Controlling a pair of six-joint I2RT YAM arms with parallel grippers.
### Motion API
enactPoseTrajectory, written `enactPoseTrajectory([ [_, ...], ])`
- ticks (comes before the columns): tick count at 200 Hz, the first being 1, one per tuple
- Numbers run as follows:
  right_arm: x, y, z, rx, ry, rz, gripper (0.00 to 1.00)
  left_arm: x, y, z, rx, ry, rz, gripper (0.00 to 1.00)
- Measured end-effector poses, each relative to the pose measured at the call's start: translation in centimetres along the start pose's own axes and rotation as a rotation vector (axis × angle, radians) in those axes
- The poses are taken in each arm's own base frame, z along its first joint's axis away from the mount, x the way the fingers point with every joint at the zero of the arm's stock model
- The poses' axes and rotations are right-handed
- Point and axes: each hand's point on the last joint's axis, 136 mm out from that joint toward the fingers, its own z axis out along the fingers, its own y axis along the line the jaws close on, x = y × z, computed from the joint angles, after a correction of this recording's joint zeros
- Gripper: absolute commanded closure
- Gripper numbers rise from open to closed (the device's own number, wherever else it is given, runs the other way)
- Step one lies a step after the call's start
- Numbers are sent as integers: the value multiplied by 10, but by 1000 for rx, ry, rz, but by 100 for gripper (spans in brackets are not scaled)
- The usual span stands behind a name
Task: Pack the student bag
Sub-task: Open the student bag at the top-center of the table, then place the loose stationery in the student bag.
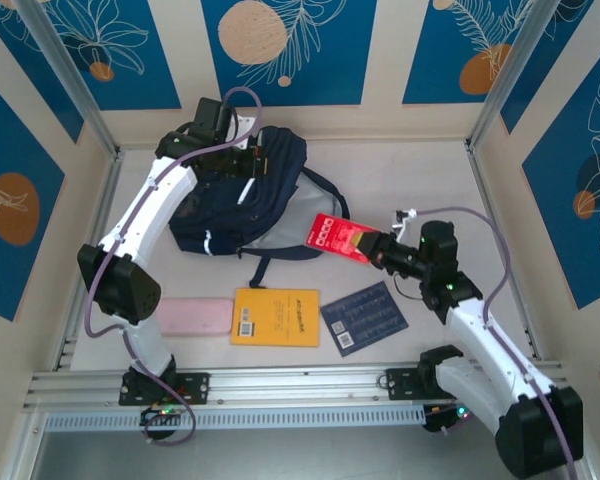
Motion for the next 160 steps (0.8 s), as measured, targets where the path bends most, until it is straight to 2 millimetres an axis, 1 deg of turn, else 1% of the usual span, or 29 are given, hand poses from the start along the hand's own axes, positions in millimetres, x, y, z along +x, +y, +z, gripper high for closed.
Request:
enactPoseTrajectory([
  [17,-8,15,17,-9,16,-19,86,-1,-1,-1,13,-1,-6,100],
  [30,-14,22,33,-11,28,-26,86,-2,-2,-2,24,-1,-16,100],
  [44,-21,23,50,-8,39,-25,85,-2,-3,-2,36,0,-29,100],
  [59,-26,19,68,1,56,-19,82,-2,-4,-3,45,-1,-37,100],
  [71,-29,17,86,10,75,-15,82,-2,-5,-4,52,-1,-41,100],
  [92,-29,20,121,10,119,-18,82,-3,-7,-6,69,-2,-52,100],
  [118,-23,28,170,9,166,-27,84,-5,-11,-9,87,-10,-62,100],
  [144,-15,32,224,22,193,-39,85,-8,-14,-11,109,-18,-83,100],
  [160,-10,28,255,37,184,-21,86,-11,-13,-12,119,-25,-99,100],
])
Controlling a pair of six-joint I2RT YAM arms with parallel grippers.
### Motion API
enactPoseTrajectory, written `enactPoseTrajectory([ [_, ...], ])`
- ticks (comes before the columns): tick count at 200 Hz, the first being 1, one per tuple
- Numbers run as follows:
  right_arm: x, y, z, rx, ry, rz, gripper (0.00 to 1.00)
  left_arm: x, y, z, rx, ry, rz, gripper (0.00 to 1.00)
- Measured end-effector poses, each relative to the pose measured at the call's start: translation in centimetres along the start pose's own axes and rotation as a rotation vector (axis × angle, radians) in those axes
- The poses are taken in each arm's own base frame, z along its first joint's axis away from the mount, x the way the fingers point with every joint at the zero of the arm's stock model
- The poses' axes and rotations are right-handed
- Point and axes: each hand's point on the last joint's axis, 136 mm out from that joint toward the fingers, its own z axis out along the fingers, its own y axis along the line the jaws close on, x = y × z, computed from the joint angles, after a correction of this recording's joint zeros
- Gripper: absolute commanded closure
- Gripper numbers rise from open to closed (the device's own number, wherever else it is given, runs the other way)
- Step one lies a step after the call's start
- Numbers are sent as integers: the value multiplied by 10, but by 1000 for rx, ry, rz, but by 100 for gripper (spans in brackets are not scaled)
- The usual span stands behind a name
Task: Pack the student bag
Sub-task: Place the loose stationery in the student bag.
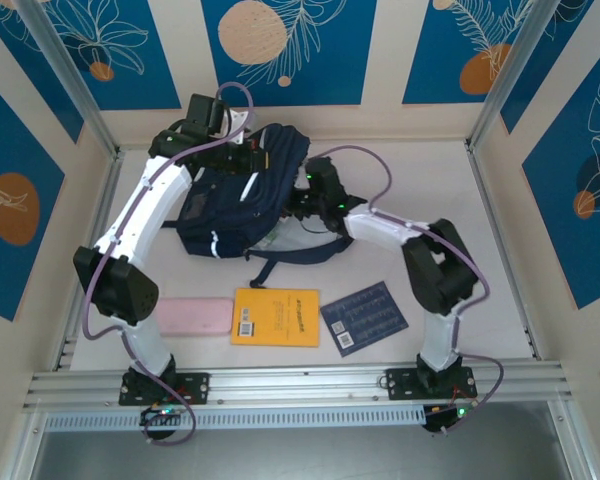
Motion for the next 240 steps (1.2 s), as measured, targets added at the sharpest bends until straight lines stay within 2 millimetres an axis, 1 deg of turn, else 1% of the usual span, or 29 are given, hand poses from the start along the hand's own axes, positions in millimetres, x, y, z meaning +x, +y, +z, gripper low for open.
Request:
enactPoseTrajectory([
  [10,2,-7,18,8,-10,25,85,-3,0,-1,6,-8,-8,100],
  [23,7,-20,42,34,-19,53,80,-6,1,-4,10,-18,-15,100],
  [35,12,-31,64,56,-22,68,69,-11,2,-7,11,-30,-28,100],
  [52,14,-33,88,56,-18,62,55,-18,4,-13,17,-51,-46,100],
  [60,15,-32,94,53,-18,63,49,-20,5,-14,22,-59,-57,100],
  [72,14,-28,96,42,-23,52,42,-22,6,-16,28,-60,-70,100],
  [93,9,-20,93,4,-22,26,36,-23,10,-17,28,-65,-82,100],
  [107,10,-17,87,-22,4,7,33,-26,12,-19,26,-73,-90,100],
  [120,10,-15,75,-36,23,-13,29,-28,14,-20,25,-80,-98,100],
  [134,10,-13,55,-58,28,-27,24,-31,18,-22,27,-91,-108,100],
  [151,5,-8,23,-93,8,-34,20,-37,23,-25,31,-111,-124,100],
  [166,-1,-1,0,-130,-15,-50,19,-40,26,-27,35,-124,-130,100],
  [185,-10,0,-24,-144,-50,-74,19,-41,27,-25,43,-124,-139,100],
  [203,-6,-3,-41,-140,-65,-87,19,-38,27,-21,60,-118,-153,100],
  [222,0,-13,-57,-115,-82,-88,20,-35,28,-15,80,-111,-166,100],
  [240,-1,-20,-69,-79,-108,-90,22,-32,29,-8,100,-106,-184,100],
])
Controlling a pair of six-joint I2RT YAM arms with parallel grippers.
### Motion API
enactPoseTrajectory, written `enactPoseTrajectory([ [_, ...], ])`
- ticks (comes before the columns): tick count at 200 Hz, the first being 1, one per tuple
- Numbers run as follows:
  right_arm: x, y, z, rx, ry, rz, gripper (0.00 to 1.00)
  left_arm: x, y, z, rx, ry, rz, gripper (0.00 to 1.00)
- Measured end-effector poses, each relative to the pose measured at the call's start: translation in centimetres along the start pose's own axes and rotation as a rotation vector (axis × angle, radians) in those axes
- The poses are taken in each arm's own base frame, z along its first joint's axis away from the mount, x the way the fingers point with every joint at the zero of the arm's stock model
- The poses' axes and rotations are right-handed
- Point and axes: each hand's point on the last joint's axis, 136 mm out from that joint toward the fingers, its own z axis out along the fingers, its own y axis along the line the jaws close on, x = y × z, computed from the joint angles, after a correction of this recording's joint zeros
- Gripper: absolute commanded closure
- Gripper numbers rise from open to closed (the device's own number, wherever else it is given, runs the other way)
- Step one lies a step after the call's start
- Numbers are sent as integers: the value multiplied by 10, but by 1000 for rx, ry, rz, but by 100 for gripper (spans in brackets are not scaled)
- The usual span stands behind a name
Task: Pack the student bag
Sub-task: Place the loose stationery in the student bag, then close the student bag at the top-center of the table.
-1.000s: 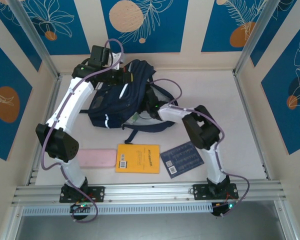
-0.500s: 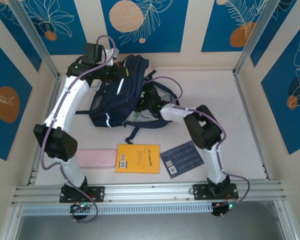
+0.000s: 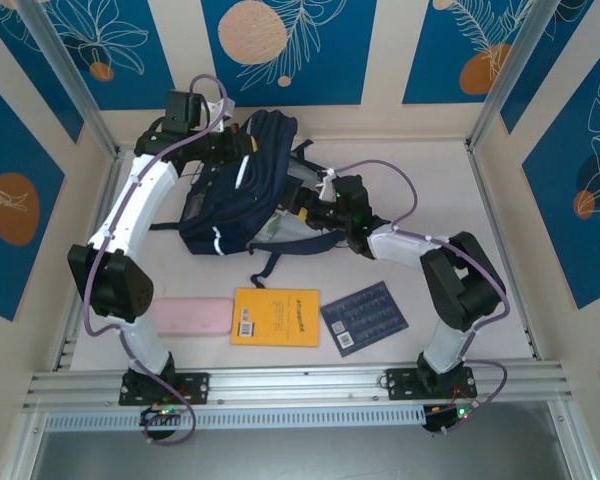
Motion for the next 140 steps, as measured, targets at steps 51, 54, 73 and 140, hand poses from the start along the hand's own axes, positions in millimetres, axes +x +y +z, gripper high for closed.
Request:
enactPoseTrajectory([
  [51,-12,-2,-59,169,-165,-61,26,12,-1,21,56,16,-37,93],
  [54,-12,1,-63,177,-180,-72,27,13,-1,23,59,19,-38,92],
  [73,-7,18,-83,183,-225,-144,27,23,-3,37,73,37,-36,80],
  [140,29,16,-127,213,-214,-280,26,39,0,63,105,41,-49,51],
])
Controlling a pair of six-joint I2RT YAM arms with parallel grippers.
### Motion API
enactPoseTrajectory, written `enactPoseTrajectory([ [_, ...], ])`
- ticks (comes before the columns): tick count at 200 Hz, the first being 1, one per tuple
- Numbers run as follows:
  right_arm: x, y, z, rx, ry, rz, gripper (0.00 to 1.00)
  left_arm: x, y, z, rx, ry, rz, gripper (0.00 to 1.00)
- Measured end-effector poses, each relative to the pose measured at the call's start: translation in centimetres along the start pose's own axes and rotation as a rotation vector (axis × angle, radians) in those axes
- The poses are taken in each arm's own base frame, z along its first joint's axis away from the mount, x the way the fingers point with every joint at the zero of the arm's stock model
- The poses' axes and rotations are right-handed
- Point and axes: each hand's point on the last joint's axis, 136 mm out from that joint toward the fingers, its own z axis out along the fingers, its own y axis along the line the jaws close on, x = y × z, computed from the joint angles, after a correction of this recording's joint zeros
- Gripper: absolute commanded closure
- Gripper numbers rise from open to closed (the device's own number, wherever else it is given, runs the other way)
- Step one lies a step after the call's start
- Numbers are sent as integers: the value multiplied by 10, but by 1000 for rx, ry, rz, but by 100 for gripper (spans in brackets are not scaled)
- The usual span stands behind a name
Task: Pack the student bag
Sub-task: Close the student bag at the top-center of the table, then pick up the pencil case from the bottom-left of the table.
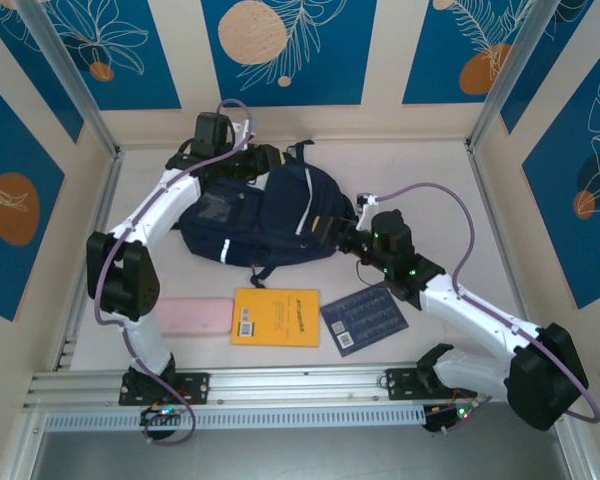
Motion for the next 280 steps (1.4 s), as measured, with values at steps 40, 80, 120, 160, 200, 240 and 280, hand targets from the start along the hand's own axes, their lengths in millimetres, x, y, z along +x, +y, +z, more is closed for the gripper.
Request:
enactPoseTrajectory([
  [40,11,12,-16,-61,31,-83,27,17,10,-22,-88,-32,10,48],
  [80,47,45,-22,-199,140,-200,27,42,1,-121,-277,-219,32,44],
  [120,104,75,-15,-304,304,-377,27,92,25,-192,-481,-287,-46,41],
  [160,165,107,14,-419,459,-646,9,144,64,-230,-694,-227,-58,38],
  [200,212,133,57,-494,561,-905,1,155,64,-268,-765,-292,36,37],
  [240,248,135,89,-527,647,-1018,1,175,82,-280,-818,-310,78,37],
  [280,283,133,114,-525,733,-1071,1,191,100,-281,-860,-297,87,37],
])
